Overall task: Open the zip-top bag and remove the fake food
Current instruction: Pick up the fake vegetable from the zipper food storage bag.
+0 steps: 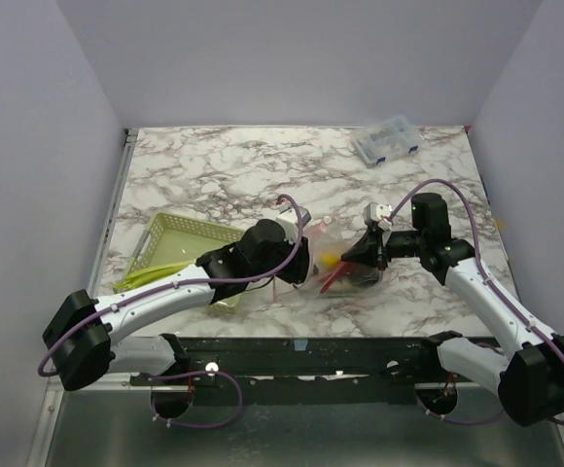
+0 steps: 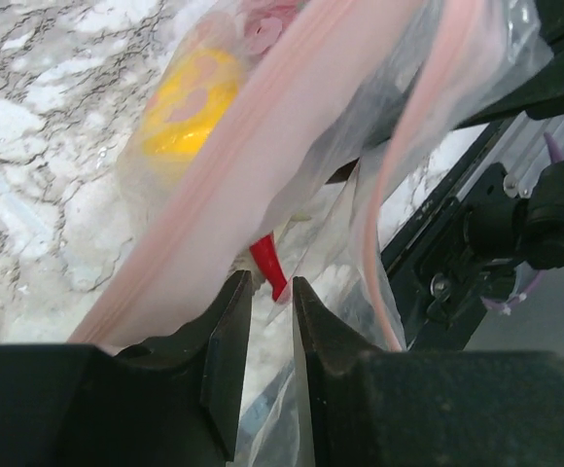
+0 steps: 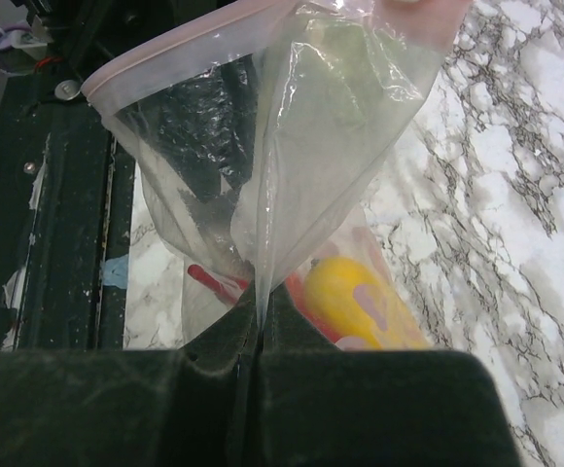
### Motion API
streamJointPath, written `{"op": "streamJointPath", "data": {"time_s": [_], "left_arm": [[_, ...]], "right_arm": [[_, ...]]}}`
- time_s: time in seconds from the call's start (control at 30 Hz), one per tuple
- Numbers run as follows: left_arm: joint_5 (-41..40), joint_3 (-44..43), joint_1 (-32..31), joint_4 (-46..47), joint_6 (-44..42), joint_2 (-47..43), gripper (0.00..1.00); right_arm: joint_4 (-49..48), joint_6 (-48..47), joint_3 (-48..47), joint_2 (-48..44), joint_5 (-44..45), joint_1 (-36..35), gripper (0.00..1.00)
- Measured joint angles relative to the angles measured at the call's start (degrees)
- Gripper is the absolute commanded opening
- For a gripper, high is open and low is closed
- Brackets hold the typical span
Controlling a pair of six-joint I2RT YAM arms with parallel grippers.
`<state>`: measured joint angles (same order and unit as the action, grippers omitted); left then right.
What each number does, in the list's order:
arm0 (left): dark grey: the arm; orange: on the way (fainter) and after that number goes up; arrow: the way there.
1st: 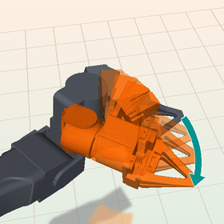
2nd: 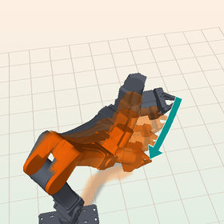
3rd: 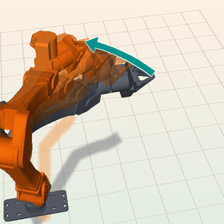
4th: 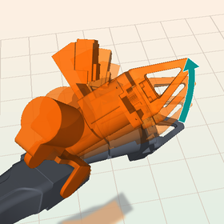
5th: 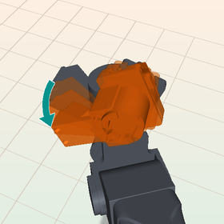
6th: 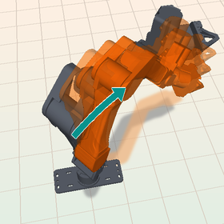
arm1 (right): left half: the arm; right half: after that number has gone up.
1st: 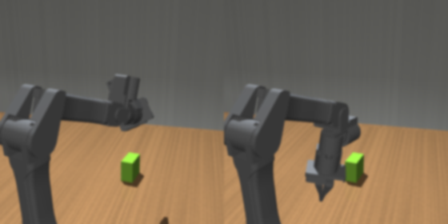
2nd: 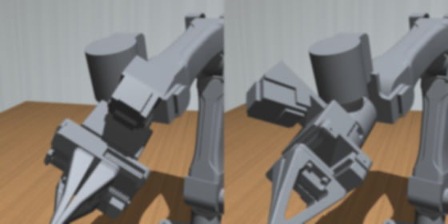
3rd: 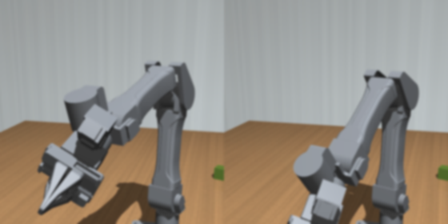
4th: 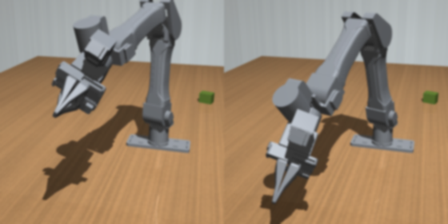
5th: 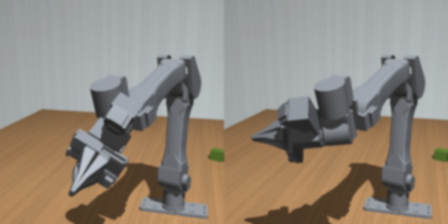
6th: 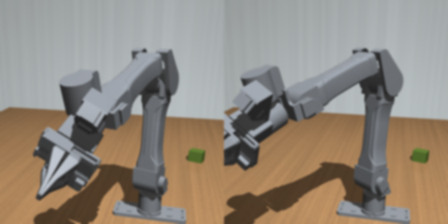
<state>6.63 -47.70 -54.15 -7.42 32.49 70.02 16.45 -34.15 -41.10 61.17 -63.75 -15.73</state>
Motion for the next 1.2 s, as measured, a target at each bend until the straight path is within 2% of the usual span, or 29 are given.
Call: {"op": "streamJointPath", "data": {"time_s": [0.2, 0.5, 0.67, 1.2], "left_arm": [[0.0, 3.3, -1.1, 7.9, 3.9, 2.8, 0.29], [-1.1, 5.8, -2.7, 13.9, 8.4, 6.1, 0.41], [-1.1, 5.9, -3.0, 16.6, 10.2, 9.6, 0.43], [-4.7, 4.4, -4.4, 14.5, 9.5, 14.6, 0.51]], "right_arm": [[0.0, 0.0, 0.2, 0.0, -0.2, 0.0, 0.0], [0.0, 0.0, 0.2, 0.0, -0.2, 0.0, 0.0], [0.0, 0.1, 0.4, 0.0, -0.4, 0.0, 0.0], [0.0, 0.1, 0.8, 0.0, -1.1, 0.0, 0.0]]}}
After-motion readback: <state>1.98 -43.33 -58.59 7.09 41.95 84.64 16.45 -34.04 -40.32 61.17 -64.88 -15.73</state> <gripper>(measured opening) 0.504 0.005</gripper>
